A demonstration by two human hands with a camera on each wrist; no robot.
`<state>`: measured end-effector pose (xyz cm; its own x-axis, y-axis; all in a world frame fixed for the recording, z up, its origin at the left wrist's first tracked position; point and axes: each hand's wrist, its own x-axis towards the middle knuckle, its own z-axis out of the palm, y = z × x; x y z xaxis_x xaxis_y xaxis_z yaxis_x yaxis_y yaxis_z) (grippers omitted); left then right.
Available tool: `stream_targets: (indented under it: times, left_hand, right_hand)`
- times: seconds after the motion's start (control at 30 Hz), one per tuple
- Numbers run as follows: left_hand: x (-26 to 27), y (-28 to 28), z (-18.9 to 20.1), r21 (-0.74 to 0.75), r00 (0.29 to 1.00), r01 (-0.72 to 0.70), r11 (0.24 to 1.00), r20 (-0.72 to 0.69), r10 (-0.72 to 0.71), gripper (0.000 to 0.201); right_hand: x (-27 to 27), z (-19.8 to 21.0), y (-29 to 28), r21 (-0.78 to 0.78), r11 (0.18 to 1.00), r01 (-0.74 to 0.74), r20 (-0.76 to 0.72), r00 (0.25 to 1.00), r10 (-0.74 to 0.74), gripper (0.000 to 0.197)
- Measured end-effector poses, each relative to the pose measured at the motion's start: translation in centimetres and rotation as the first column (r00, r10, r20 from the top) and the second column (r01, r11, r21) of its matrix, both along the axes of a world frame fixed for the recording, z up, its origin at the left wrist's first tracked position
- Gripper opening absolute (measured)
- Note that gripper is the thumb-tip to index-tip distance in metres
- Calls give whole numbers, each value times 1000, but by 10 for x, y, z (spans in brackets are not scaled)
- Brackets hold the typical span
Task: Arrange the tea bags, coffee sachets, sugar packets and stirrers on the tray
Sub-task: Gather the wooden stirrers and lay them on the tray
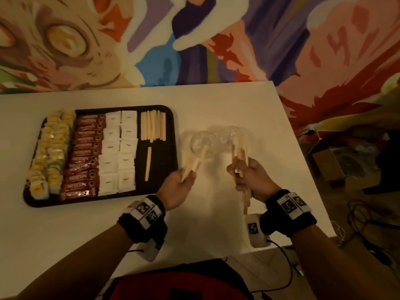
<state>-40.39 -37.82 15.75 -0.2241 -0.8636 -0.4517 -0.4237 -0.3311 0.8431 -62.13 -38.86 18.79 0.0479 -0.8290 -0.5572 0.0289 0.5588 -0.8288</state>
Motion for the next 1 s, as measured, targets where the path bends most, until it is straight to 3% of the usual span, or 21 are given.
stream_targets:
  times: [0.13, 0.27, 0.47, 0.7, 0.8, 1.0]
  left_hand:
    - [52, -19, 5, 81, 941, -337, 938, 70, 332, 29]
    - [78, -37, 1, 226, 880, -472, 852, 176, 441, 18]
    - [87, -59, -10, 347, 914, -370, 862, 300, 272, 16]
    - [94, -60, -14, 435, 950, -288, 853, 245, 195, 34]
    - [97, -62, -19, 422, 955, -276, 863, 222, 197, 41]
    - [95, -64, -23, 375, 946, -305, 875, 223, 234, 37]
  right_hand:
    - [60, -3, -17, 6, 983, -182, 14, 983, 182, 16]
    - [115, -13, -35, 91, 953, -291, -10, 956, 293, 14]
    - [170, -29, -59, 248, 927, -279, -80, 948, 307, 10]
    - [191, -51, -76, 358, 882, -306, -285, 864, 415, 14]
    - [197, -55, -75, 352, 882, -314, -370, 819, 439, 13]
    - [201, -58, -75, 336, 887, -316, -446, 776, 446, 22]
